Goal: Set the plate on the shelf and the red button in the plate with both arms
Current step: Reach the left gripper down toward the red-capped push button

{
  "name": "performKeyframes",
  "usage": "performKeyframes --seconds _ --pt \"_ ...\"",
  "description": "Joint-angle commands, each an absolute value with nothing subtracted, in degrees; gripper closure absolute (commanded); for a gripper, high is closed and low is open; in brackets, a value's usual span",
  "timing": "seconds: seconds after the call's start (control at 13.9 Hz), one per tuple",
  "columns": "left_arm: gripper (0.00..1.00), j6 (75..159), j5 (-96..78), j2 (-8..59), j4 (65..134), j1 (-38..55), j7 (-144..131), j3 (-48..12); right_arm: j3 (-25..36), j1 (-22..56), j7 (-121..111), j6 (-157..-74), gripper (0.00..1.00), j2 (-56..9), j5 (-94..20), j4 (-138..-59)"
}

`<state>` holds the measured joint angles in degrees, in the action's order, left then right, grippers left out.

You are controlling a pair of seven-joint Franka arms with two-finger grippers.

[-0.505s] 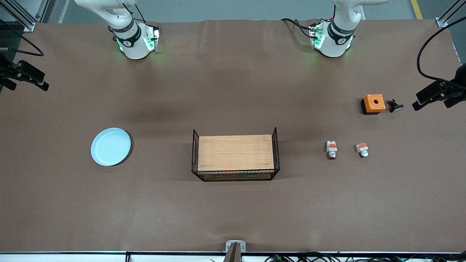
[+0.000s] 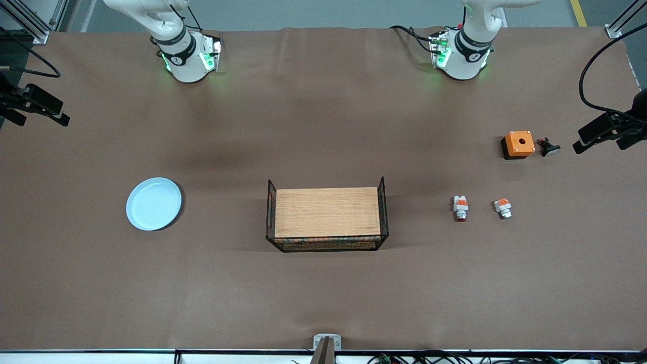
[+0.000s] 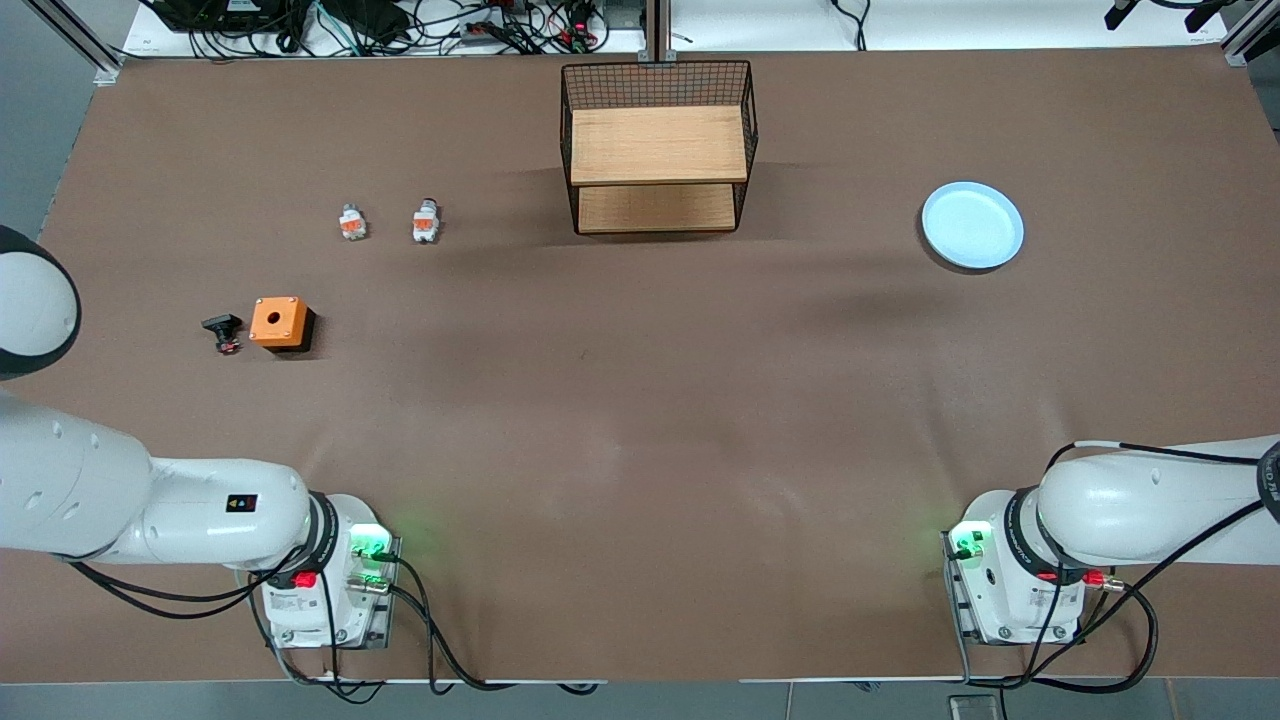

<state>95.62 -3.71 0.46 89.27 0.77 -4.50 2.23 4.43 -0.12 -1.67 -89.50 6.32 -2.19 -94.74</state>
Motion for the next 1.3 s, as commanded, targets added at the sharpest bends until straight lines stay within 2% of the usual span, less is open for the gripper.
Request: performKeyframes --seconds 0.0,0.29,0.58,1.01,1.23 --pt "0.0 94.31 -2.9 0.88 88.5 0.88 -4.57 2.29 4.04 -0.97 -2.64 -90.17 0.0 8.09 -2.99 -96.42" --pt "0.0 91.33 -3.51 5.08 89.21 1.49 -4.49 2.2 3.87 -0.88 -2.64 -90.0 0.0 8.09 -1.5 -96.42" --pt "0.0 93.5 -3.52 9.48 91.93 2.29 -4.39 0.18 3.87 -0.88 -2.72 -90.09 0.0 8.09 -1.14 -96.42" --pt "0.0 111.67 -3.52 10.9 105.8 2.64 -5.27 -2.46 3.78 -0.88 -2.55 -89.74 0.0 8.0 -0.44 -96.42" --pt "0.0 118.81 -3.43 14.49 108.72 2.64 -5.27 -2.55 3.87 -0.88 -2.55 -89.74 0.0 8.0 -0.44 -96.33"
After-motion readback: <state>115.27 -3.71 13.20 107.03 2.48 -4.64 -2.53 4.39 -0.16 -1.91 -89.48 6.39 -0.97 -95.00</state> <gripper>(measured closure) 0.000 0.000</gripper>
